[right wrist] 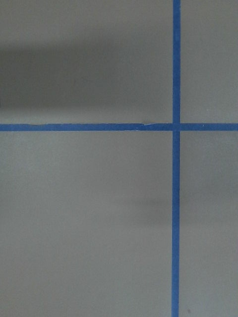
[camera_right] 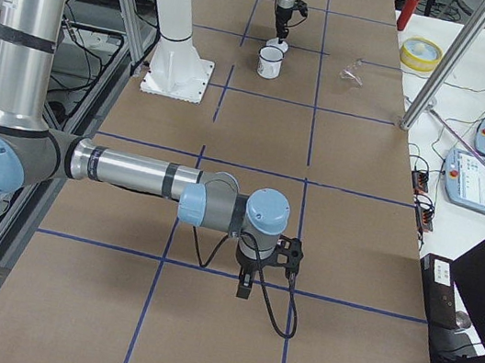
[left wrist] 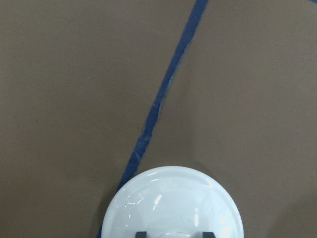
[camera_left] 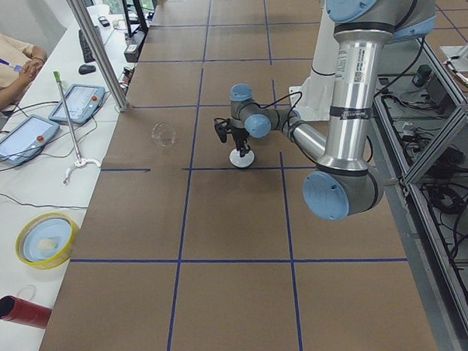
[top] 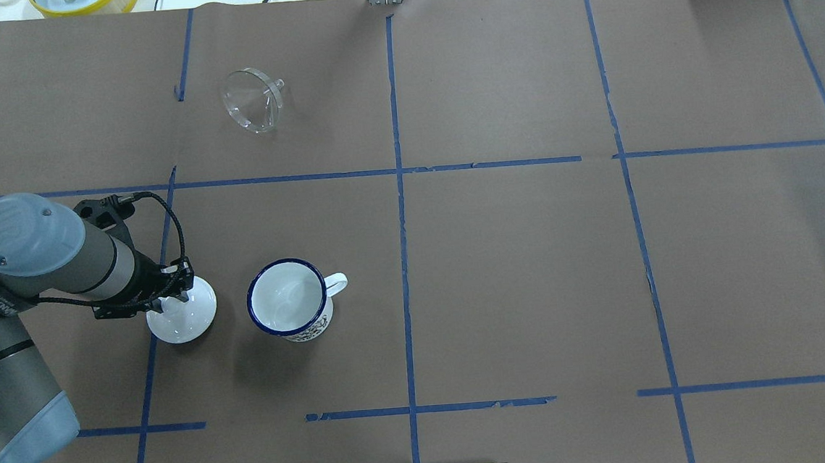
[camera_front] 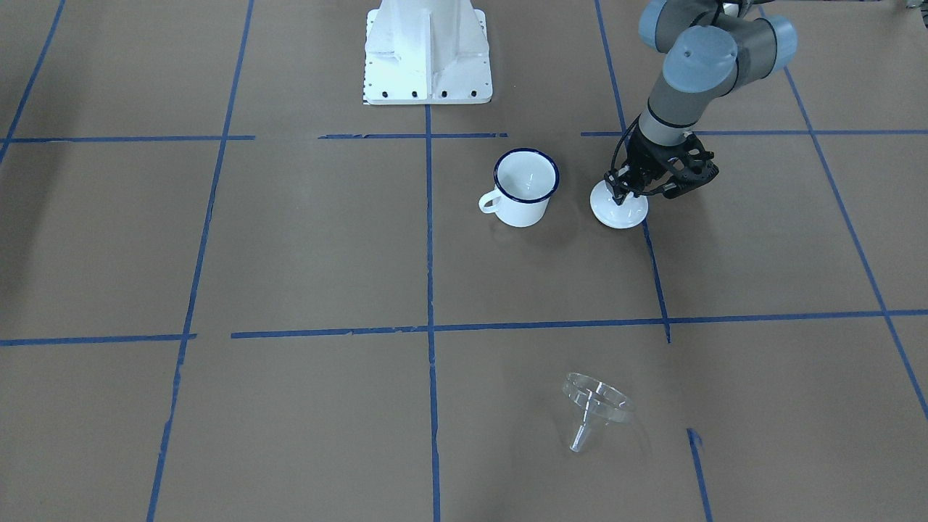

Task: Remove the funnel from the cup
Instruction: 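Lift the white lid off the table with the left gripper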

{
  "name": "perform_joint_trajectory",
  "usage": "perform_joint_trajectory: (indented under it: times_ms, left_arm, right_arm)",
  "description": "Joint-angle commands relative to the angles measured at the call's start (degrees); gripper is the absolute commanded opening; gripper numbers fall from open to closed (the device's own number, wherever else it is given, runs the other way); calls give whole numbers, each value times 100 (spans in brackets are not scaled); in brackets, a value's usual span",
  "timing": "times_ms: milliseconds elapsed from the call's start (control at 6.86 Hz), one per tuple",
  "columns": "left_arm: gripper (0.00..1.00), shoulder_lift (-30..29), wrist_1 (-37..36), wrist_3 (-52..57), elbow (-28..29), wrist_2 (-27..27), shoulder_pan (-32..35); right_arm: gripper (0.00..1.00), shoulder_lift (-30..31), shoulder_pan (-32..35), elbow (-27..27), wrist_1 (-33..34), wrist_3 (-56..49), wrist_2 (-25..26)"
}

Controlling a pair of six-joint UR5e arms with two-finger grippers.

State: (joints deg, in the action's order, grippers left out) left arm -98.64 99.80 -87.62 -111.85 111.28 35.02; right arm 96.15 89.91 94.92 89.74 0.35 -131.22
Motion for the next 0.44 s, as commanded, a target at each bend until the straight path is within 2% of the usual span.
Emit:
perform_joint_trajectory:
  times_ms: [0, 146, 291]
  left_arm:
    - [0, -102, -704, -1, -616, -1, 258]
    - [0, -434, -1204, 8, -915, 7, 538]
    - [0, -1246, -2227, 8, -1005, 7, 680]
  right_arm:
    - [100, 0, 0, 0, 0, 0, 0]
    - [100, 0, 0, 0, 0, 0, 0]
    - [100, 0, 0, 0, 0, 0, 0]
